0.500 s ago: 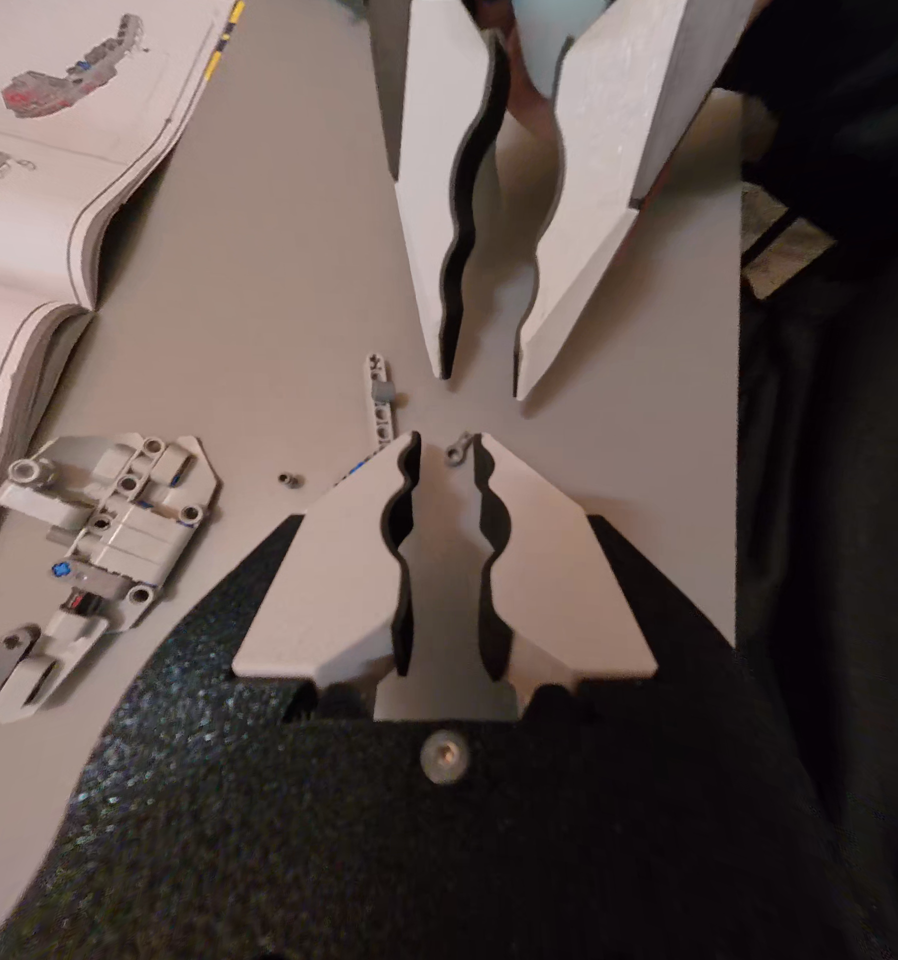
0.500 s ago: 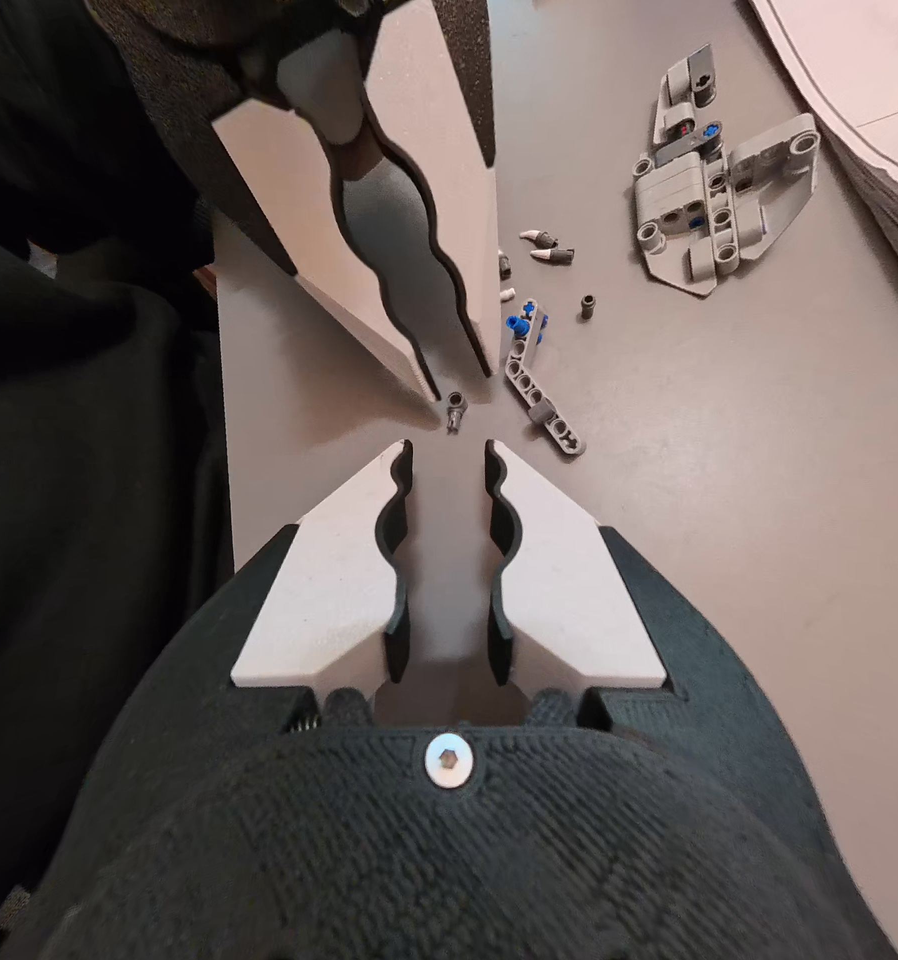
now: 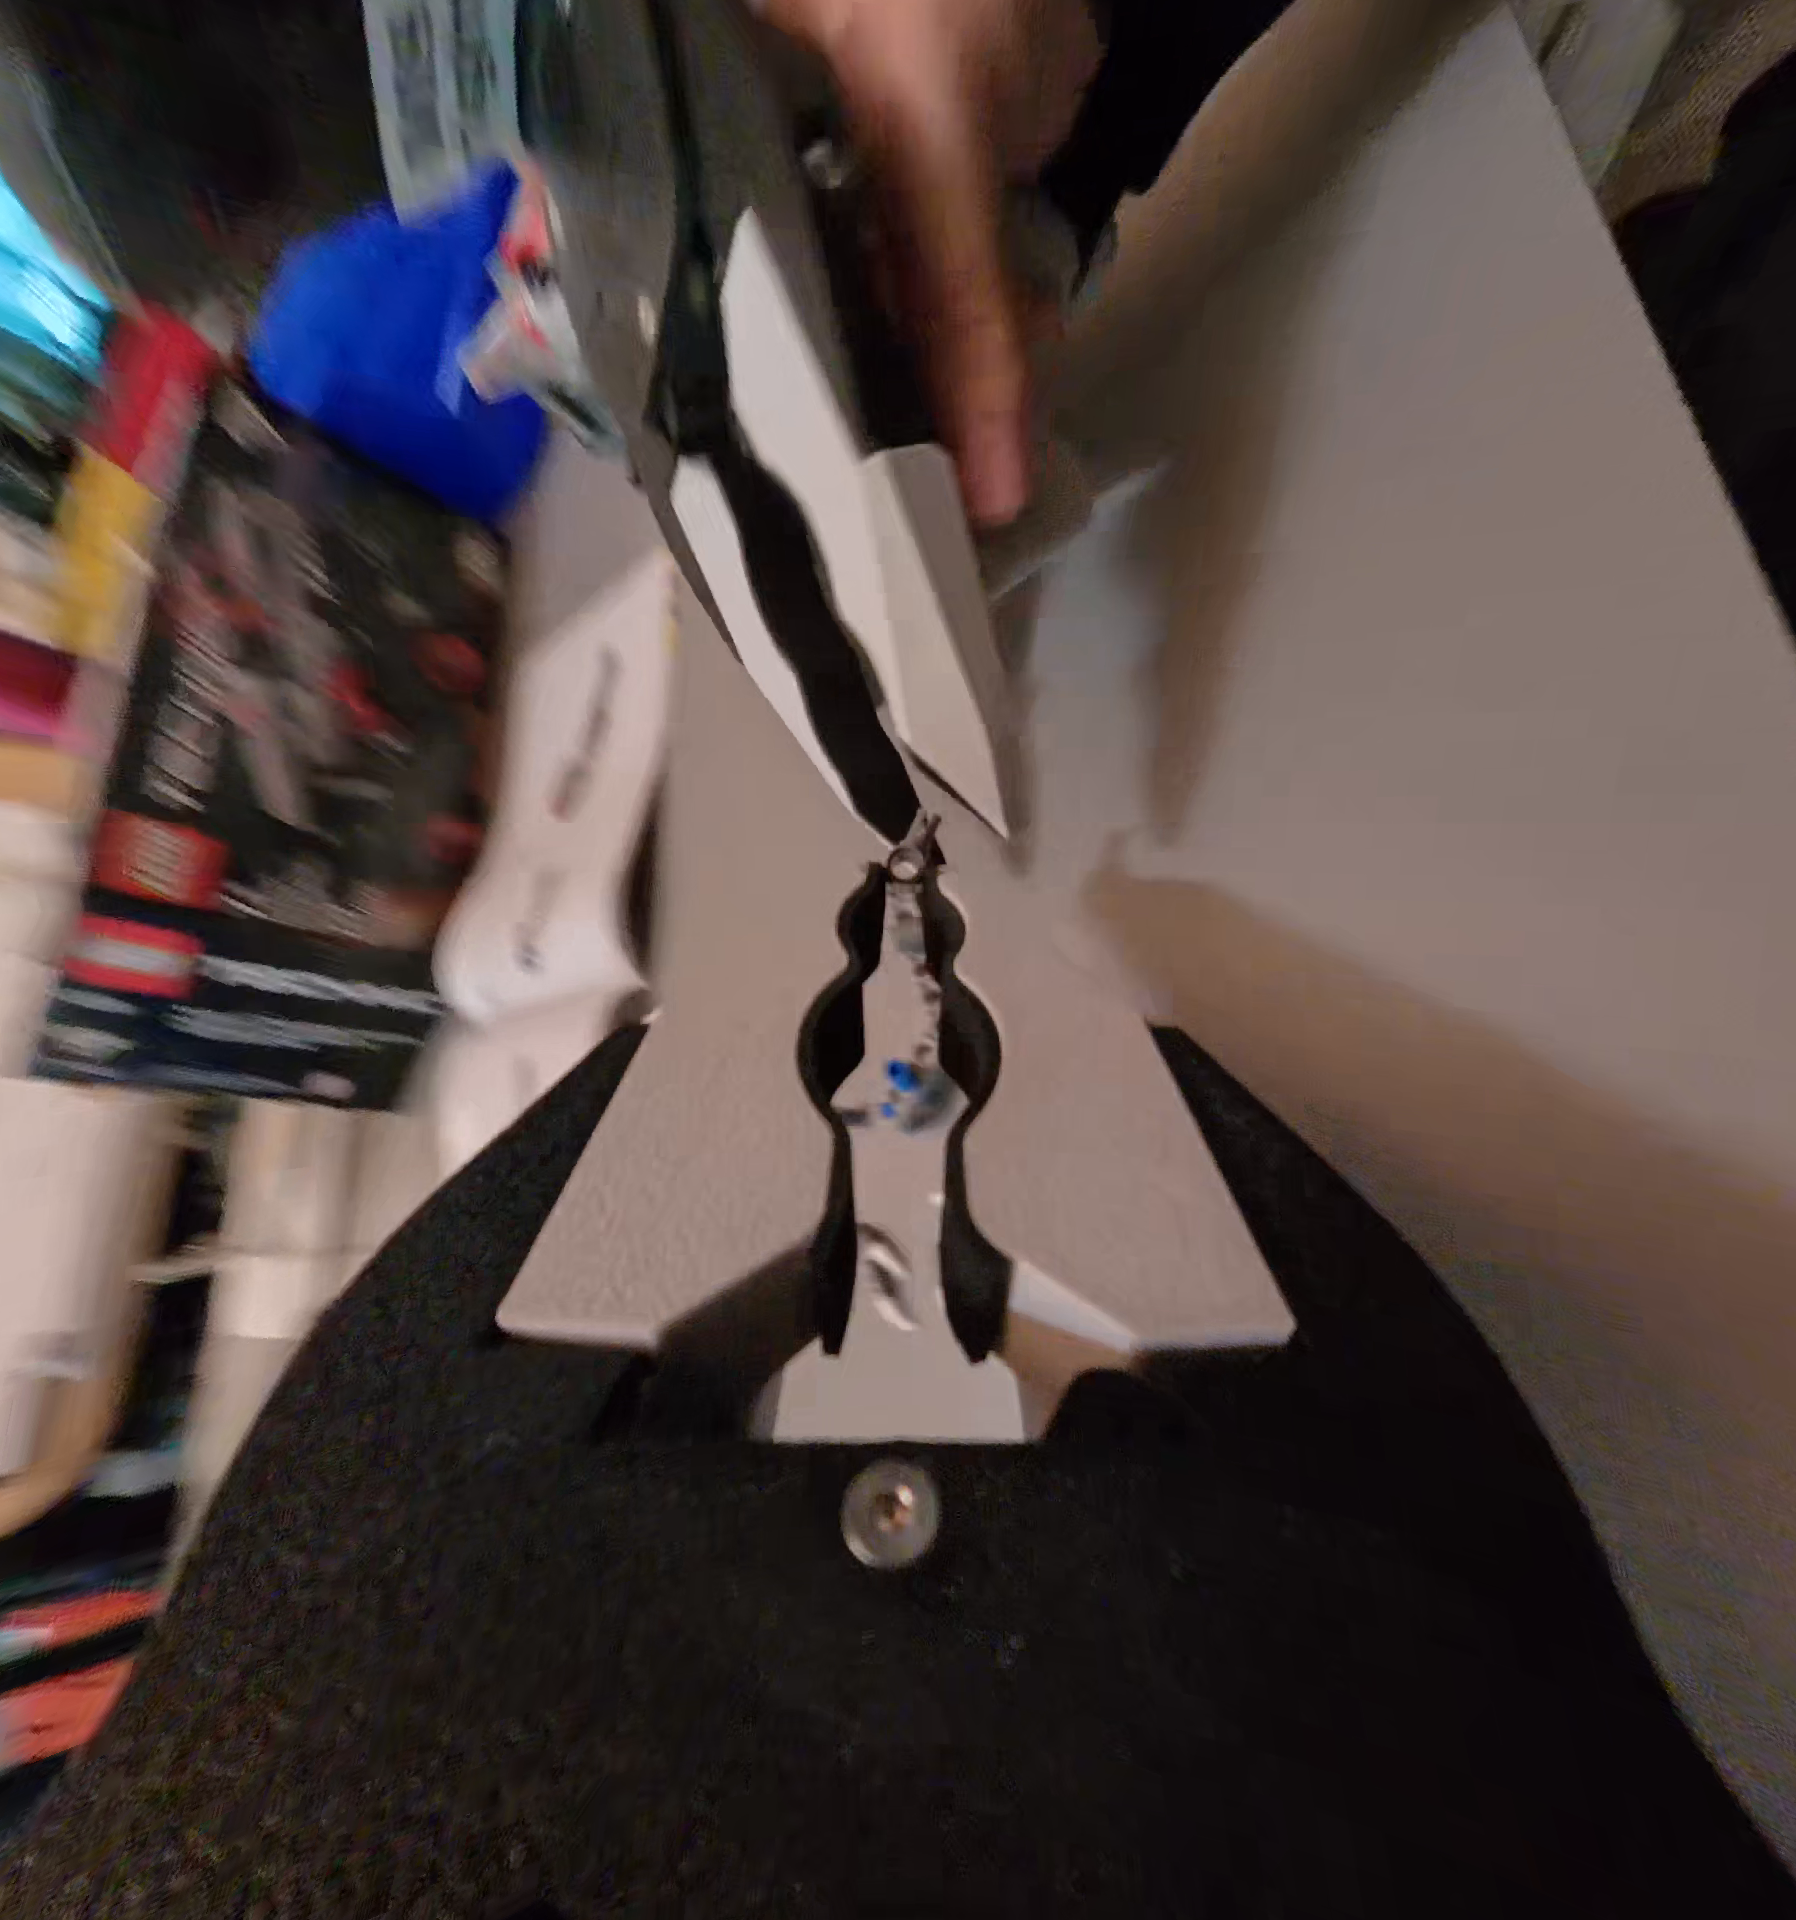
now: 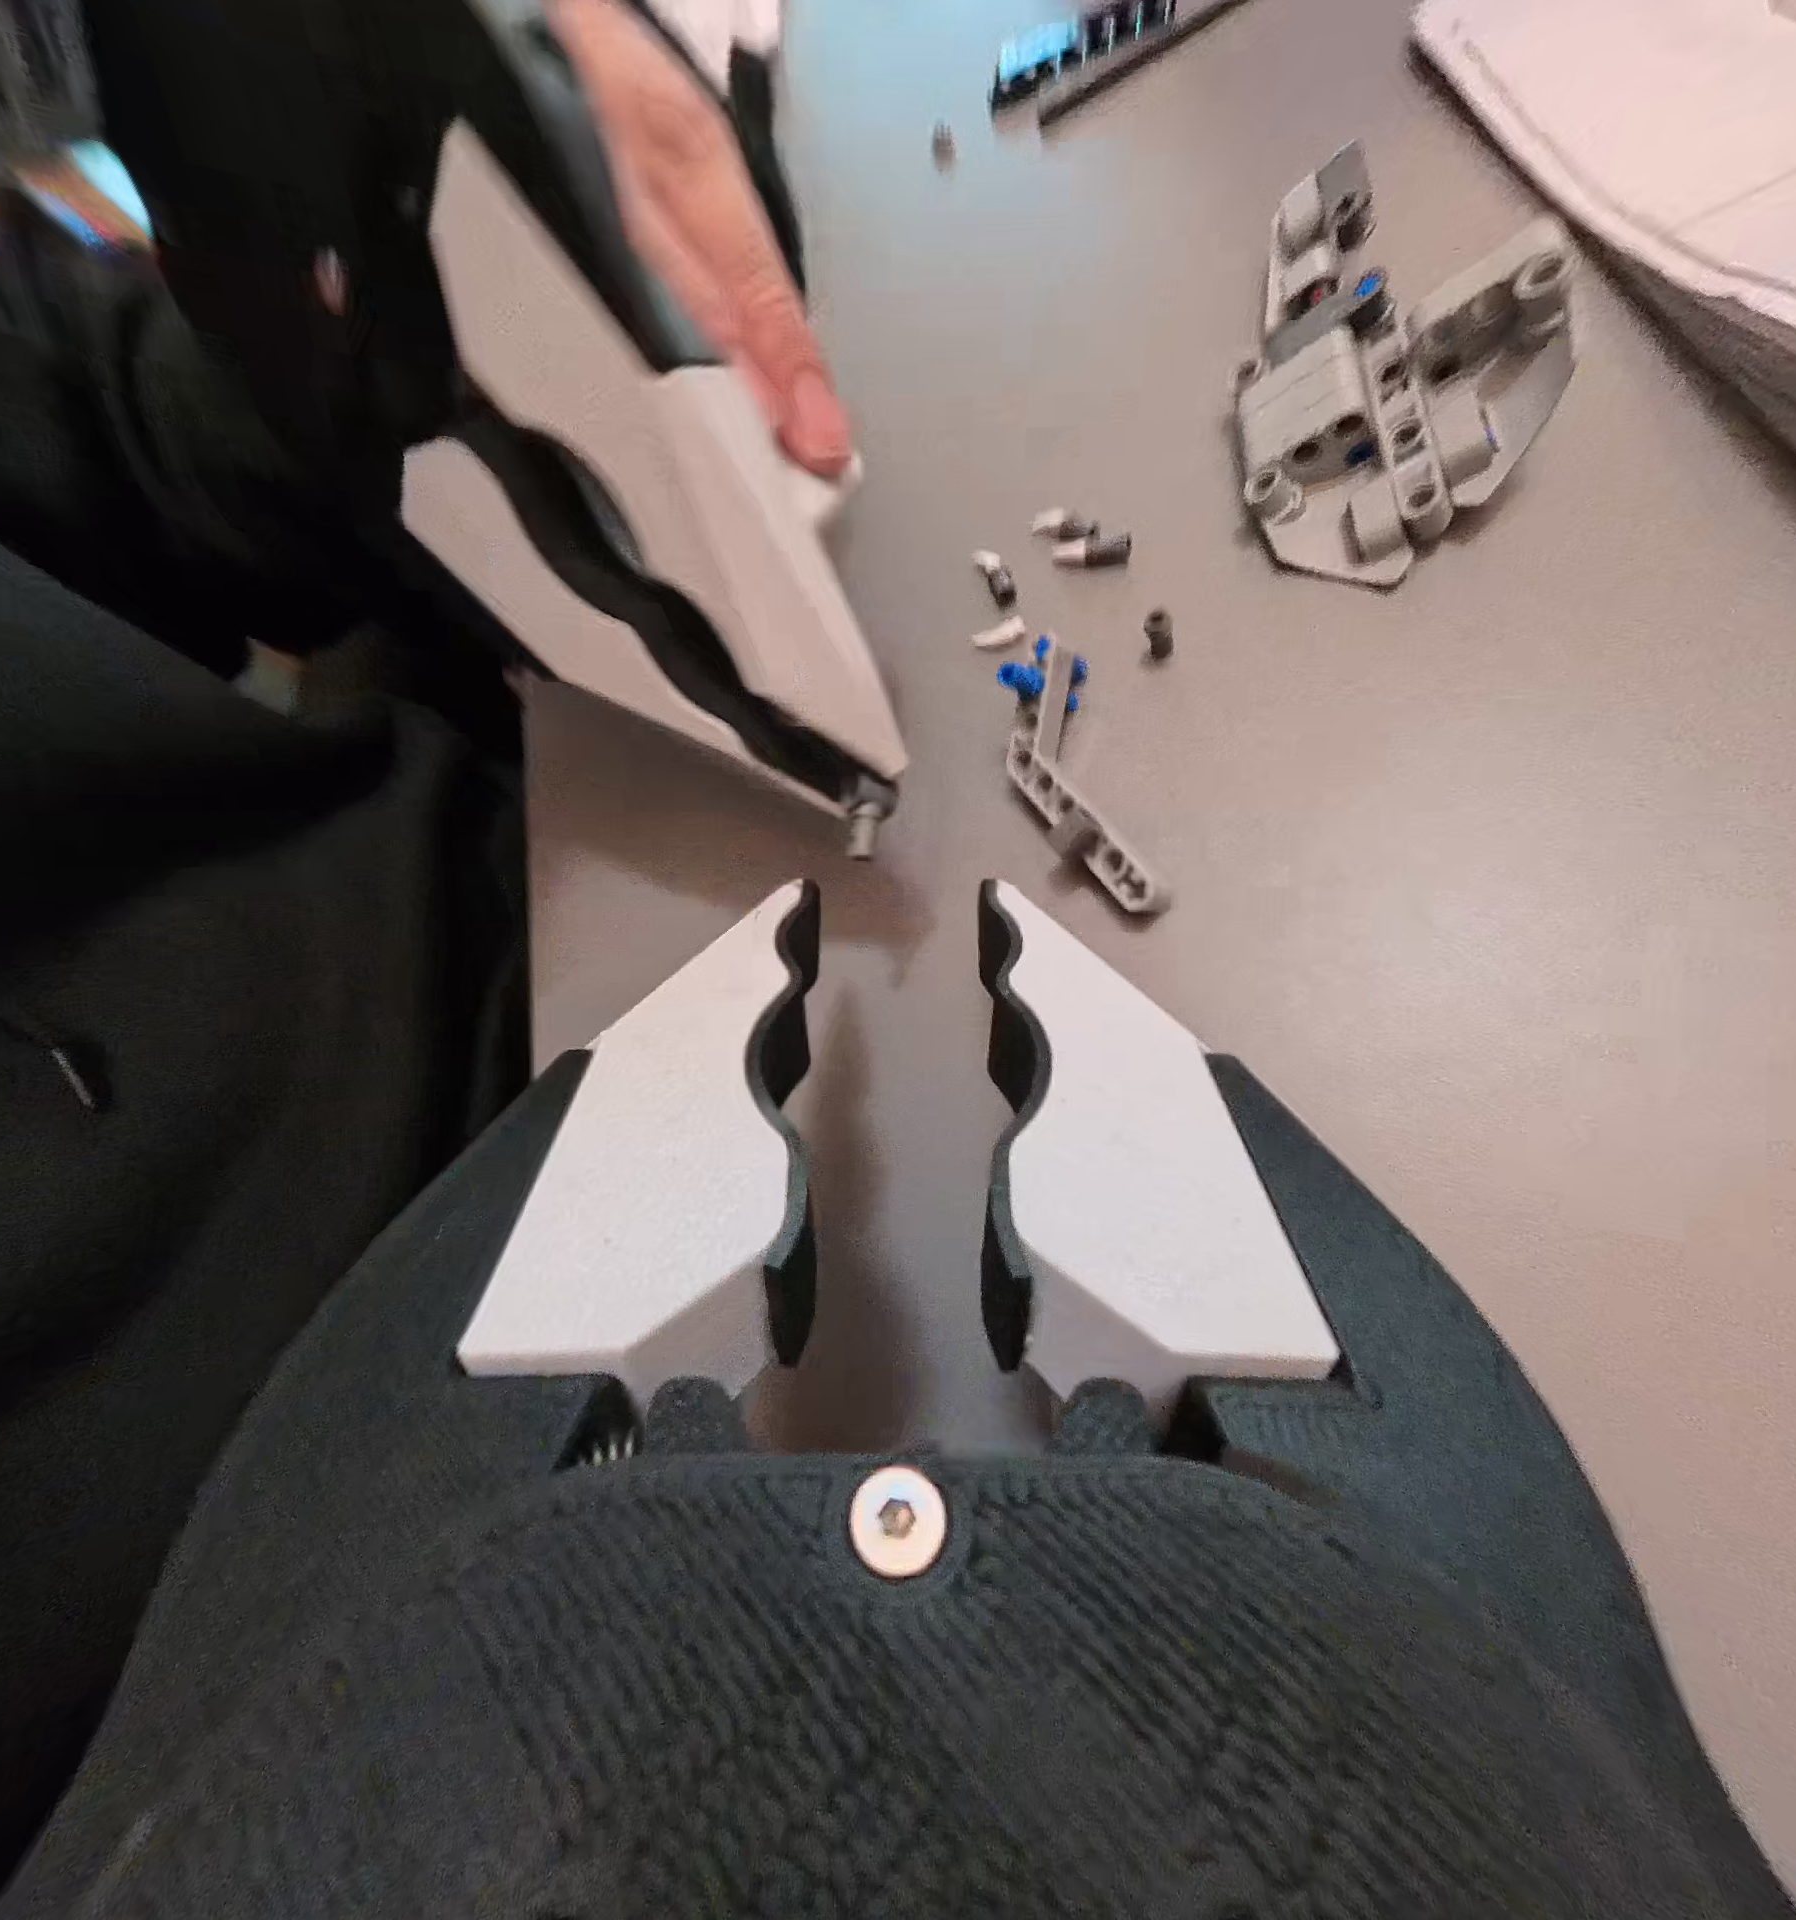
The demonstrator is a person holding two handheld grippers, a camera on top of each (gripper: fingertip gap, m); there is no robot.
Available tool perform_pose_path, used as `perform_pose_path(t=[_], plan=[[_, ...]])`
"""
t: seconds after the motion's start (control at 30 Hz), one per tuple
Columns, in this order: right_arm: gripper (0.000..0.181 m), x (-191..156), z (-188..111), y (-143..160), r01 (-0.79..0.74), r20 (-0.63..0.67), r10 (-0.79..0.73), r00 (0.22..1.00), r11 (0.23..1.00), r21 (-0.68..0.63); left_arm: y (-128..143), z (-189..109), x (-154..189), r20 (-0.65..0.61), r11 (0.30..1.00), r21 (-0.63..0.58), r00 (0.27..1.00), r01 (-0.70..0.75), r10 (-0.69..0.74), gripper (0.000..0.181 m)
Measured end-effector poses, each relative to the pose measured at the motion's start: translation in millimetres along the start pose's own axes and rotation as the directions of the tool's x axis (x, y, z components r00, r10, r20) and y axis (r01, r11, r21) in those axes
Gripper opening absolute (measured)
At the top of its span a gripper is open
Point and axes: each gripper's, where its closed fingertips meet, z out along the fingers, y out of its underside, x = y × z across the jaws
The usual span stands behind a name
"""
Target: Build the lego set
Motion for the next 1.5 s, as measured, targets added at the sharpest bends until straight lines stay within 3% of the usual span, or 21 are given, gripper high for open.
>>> perform_pose_path(t=[0.13,0.2,0.43,0.53,0.63,0.7,0.77,0.9,1.03,1.17,1.33,1.43,1.5], plan=[[0.023,-18,-7,-20,-0.041,0.162,0.017,0.987,0.989,0.144,-5,-6,-8,0.122,0.968,-0.05,0.961,-0.245,0.25,0.004],[0.011,-18,-6,-20,-0.007,0.144,-0.013,0.989,0.99,0.14,-10,-8,-8,0.146,0.96,-0.037,0.949,-0.278,0.28,0.004],[0.005,-19,-6,-27,0.154,0.053,-0.164,0.985,0.976,0.154,-10,-11,-12,0.184,0.954,-0.04,0.936,-0.298,0.3,0.004],[0.002,-17,-6,-28,0.251,-0.018,-0.251,0.968,0.957,0.142,-6,-11,-11,0.142,0.976,-0.015,0.966,-0.217,0.217,0.005],[0.002,-8,-4,-30,0.387,-0.14,-0.373,0.917,0.917,0.098,-3,-14,-13,0.068,0.998,0.061,0.997,0.031,-0.036,0.012],[0.002,-2,-7,-37,0.507,-0.246,-0.475,0.845,0.857,0.088,-1,-19,-22,0.021,0.96,0.126,0.967,0.25,-0.255,0.014],[0.002,-3,-9,-46,0.615,-0.324,-0.56,0.763,0.783,0.096,-5,-24,-25,-0.059,0.903,0.192,0.923,0.385,-0.381,0.016],[0.002,-9,-9,-58,0.728,-0.417,-0.637,0.648,0.679,0.094,-4,-27,-27,-0.093,0.867,0.225,0.896,0.445,-0.435,0.013],[0.002,-13,-6,-59,0.769,-0.438,-0.676,0.593,0.636,0.061,-7,-25,-25,-0.101,0.86,0.252,0.896,0.444,-0.433,0.006],[0.002,-12,-2,-55,0.772,-0.422,-0.692,0.586,0.635,0.031,-4,-23,-20,-0.094,0.894,0.237,0.925,0.38,-0.368,0.005],[0.012,-14,4,-46,0.712,-0.328,-0.662,0.674,0.7,0.049,-1,-20,-14,-0.078,0.952,0.186,0.969,0.244,-0.234,0.005],[0.022,3,4,-38,0.611,-0.305,-0.579,0.756,0.791,0.015,6,-18,-14,-0.132,0.964,0.117,0.966,0.237,-0.222,0.005],[0.042,19,9,-30,0.511,-0.282,-0.49,0.825,0.86,-0.001,14,-16,-14,-0.175,0.976,0.037,0.963,0.213,-0.204,0.005]])
